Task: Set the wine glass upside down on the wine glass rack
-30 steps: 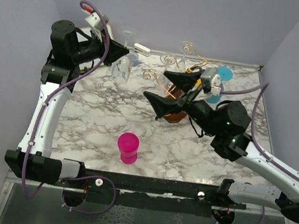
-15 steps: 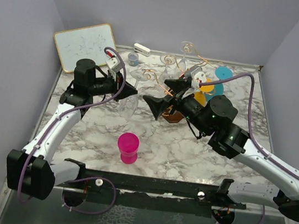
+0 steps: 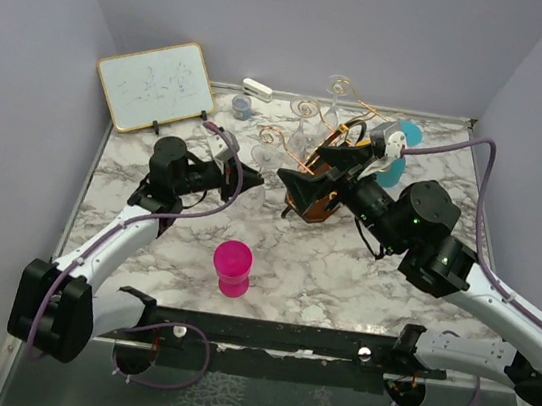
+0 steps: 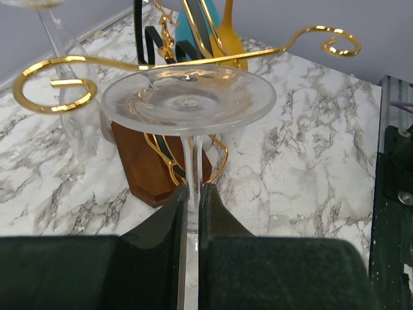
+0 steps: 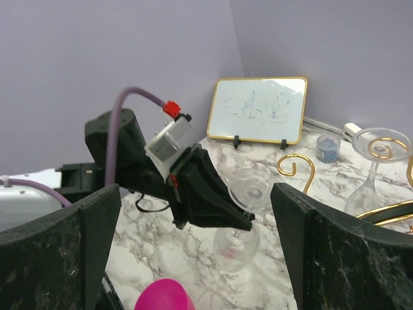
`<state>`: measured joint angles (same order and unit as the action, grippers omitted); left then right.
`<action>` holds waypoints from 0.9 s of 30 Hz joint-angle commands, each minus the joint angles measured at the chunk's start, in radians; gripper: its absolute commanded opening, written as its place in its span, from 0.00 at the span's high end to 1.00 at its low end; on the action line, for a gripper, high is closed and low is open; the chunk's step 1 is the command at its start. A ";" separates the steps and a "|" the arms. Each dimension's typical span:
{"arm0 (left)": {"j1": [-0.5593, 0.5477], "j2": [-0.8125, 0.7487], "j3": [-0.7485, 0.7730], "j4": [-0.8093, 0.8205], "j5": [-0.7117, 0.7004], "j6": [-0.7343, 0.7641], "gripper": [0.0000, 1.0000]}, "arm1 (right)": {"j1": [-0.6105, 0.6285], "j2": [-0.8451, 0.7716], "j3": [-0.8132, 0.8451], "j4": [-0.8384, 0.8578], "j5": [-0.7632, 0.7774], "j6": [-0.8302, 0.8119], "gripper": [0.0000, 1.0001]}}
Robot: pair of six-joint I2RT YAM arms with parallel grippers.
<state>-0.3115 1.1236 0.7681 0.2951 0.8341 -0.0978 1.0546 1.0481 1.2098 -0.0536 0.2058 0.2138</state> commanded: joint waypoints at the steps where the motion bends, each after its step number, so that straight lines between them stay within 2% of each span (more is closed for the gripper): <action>1: -0.031 0.034 -0.109 0.400 -0.044 -0.076 1.00 | 0.002 -0.017 0.036 -0.048 0.025 0.059 0.02; 4: -0.049 0.056 -0.125 0.457 -0.074 -0.053 1.00 | 0.002 -0.035 0.037 -0.051 0.029 0.058 0.02; 9: -0.052 0.113 -0.089 0.456 -0.086 -0.007 1.00 | 0.002 -0.030 0.068 -0.073 0.020 0.044 0.02; 13: -0.052 0.154 -0.075 0.524 -0.086 -0.033 1.00 | 0.002 -0.012 0.090 -0.107 0.034 0.025 0.02; 27: -0.051 0.288 0.037 0.551 -0.159 -0.015 1.00 | 0.002 -0.029 0.096 -0.087 0.022 0.010 0.02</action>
<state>-0.3603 1.3899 0.7532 0.7662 0.7158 -0.1207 1.0546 1.0271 1.2762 -0.1303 0.2276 0.2405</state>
